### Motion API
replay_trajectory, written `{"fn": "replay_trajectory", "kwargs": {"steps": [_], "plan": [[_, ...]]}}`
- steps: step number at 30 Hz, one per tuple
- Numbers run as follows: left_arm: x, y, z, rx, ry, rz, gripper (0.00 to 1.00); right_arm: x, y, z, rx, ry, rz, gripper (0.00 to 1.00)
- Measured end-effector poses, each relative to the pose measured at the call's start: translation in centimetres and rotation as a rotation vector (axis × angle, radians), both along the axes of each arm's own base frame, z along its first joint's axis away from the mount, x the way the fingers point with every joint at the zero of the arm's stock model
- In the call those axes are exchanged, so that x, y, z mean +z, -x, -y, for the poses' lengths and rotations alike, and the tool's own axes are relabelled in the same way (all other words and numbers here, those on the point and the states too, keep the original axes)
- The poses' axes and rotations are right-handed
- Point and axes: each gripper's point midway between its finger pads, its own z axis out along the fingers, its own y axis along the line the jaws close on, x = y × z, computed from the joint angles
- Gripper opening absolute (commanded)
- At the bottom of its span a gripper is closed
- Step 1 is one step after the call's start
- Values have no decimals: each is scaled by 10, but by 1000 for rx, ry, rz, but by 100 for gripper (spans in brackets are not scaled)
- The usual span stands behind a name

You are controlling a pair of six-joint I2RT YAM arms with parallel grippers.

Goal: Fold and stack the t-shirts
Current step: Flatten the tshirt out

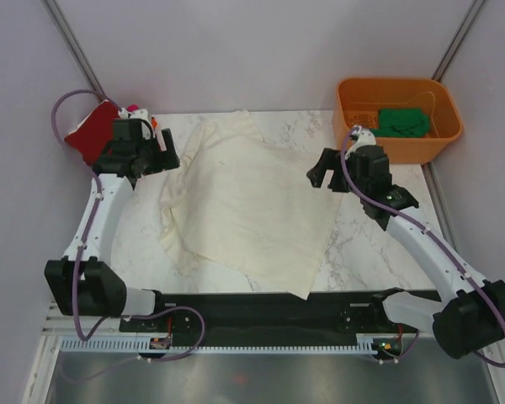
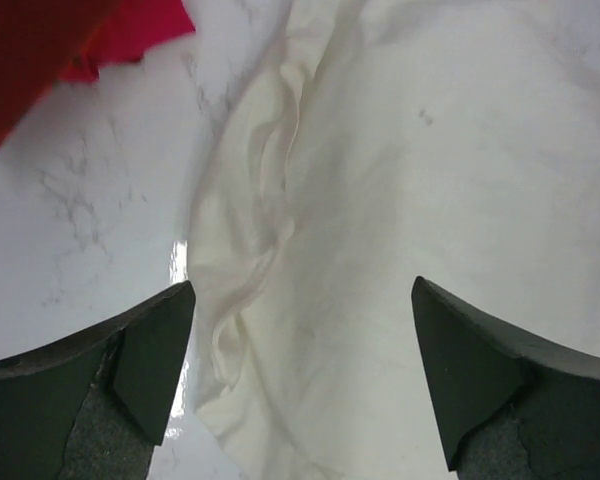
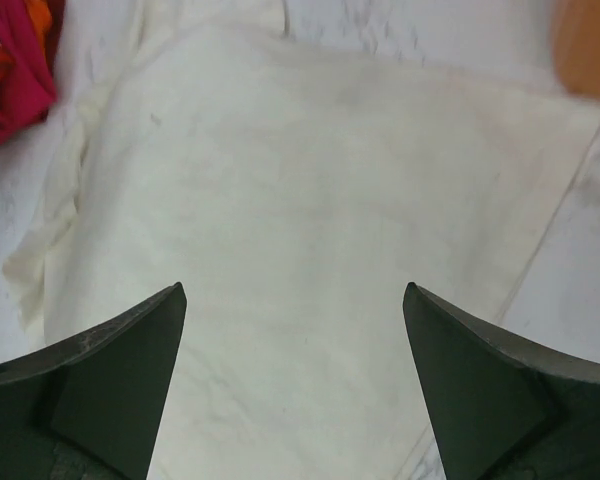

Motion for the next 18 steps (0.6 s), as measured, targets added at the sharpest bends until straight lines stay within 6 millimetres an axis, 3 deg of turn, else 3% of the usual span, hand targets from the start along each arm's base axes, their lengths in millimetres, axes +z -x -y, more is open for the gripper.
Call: {"fn": "replay_trajectory", "kwargs": {"steps": [1, 4, 6, 7, 10, 15, 18], "plan": [[-20, 5, -1, 12, 5, -50, 93, -26, 10, -7, 30, -5, -65, 98], [-108, 22, -1, 56, 25, -286, 92, -103, 46, -22, 105, 5, -283, 98], [-163, 47, -2, 85, 28, -461, 91, -136, 68, -27, 139, 12, -393, 98], [-179, 60, -3, 96, 24, -523, 91, -145, 75, -27, 147, 11, -424, 98], [-193, 80, -7, 119, -13, -605, 91, -155, 86, -27, 159, 6, -466, 98], [-191, 78, -10, 133, -120, -584, 83, -149, 85, -29, 170, -5, -443, 98], [-192, 76, -12, 144, -165, -585, 67, -148, 86, -32, 186, -13, -441, 98]]}}
